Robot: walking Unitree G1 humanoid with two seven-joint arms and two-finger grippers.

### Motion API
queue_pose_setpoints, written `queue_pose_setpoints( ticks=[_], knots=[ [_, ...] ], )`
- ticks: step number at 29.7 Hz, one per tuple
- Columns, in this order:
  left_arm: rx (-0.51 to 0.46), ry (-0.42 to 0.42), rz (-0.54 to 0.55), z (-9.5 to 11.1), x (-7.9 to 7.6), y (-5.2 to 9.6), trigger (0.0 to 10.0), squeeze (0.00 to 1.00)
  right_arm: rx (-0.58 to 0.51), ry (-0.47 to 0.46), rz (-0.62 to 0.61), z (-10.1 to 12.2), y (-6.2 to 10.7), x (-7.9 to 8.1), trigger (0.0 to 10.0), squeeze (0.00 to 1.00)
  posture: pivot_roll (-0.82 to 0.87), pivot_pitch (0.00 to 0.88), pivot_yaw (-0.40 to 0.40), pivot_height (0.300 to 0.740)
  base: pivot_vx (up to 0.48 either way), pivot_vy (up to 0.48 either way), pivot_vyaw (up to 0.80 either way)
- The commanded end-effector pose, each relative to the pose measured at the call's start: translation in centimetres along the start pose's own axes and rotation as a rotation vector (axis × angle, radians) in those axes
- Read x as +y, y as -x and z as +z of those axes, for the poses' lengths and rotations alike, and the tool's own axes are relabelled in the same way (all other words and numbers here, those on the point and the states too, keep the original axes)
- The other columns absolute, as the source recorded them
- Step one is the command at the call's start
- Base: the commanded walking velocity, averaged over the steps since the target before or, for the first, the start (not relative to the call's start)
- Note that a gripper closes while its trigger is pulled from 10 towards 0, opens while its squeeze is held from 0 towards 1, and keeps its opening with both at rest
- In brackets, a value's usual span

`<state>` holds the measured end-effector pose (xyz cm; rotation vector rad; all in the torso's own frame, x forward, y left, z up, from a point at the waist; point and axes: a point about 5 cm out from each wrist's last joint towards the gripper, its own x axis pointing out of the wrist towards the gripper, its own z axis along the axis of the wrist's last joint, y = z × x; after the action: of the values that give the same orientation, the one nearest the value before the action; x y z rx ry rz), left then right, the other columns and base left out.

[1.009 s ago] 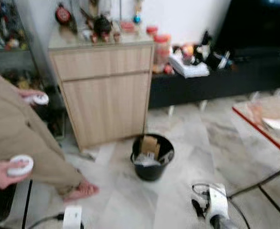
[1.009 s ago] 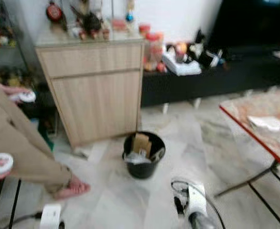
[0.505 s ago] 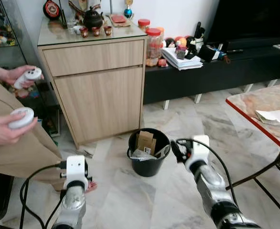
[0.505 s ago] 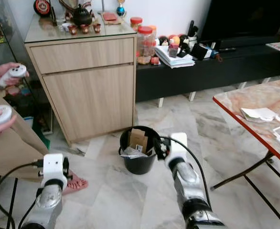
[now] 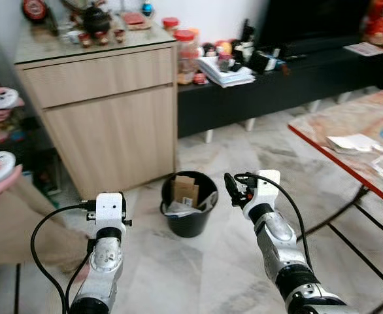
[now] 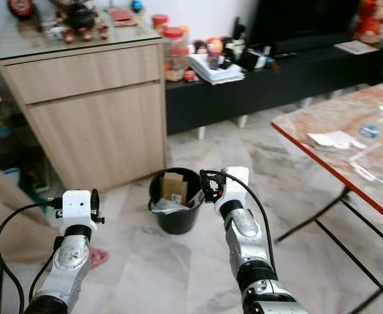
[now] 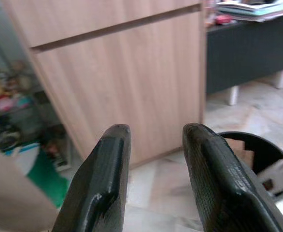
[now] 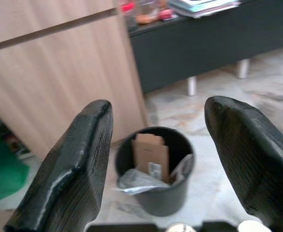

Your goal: Picking trash to rubbish bin

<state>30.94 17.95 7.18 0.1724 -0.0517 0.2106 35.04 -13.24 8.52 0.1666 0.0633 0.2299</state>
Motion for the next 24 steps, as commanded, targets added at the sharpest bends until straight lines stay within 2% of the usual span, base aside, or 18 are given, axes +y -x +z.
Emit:
queue_pose_setpoints(
  ticks=[1, 8, 11, 14, 24],
  knots=[
    [-0.012, -0.024, -0.007, 0.39, -0.02, -0.09, 10.0, 0.00, -0.011, 0.002, -0.007, 0.19, 0.03, -0.04, 10.0, 0.00, 0.00, 0.007, -0.048, 0.740, 0.000, 0.000, -0.80],
    [-0.001, -0.015, 0.007, 0.67, 0.19, -0.42, 10.0, 0.00, -0.016, 0.008, 0.002, 0.34, -0.18, 0.44, 10.0, 0.00, 0.00, 0.000, -0.045, 0.740, 0.000, 0.000, -0.80],
    [0.011, -0.032, 0.046, 0.57, 0.59, -0.49, 10.0, 0.00, -0.012, 0.008, 0.002, 0.31, -0.24, 0.52, 10.0, 0.00, 0.00, 0.000, -0.046, 0.740, 0.000, -0.480, -0.80],
    [0.020, -0.006, 0.054, 0.47, 0.71, -0.42, 10.0, 0.00, -0.011, 0.009, 0.004, 0.28, -0.22, 0.55, 10.0, 0.00, 0.00, 0.000, -0.046, 0.740, 0.000, -0.335, -0.80],
    [0.016, 0.006, 0.049, 0.78, 0.60, -0.60, 10.0, 0.00, 0.001, 0.011, 0.006, 0.03, -0.19, 0.73, 10.0, 0.00, 0.00, 0.000, -0.048, 0.740, 0.000, 0.000, -0.80]
  ],
)
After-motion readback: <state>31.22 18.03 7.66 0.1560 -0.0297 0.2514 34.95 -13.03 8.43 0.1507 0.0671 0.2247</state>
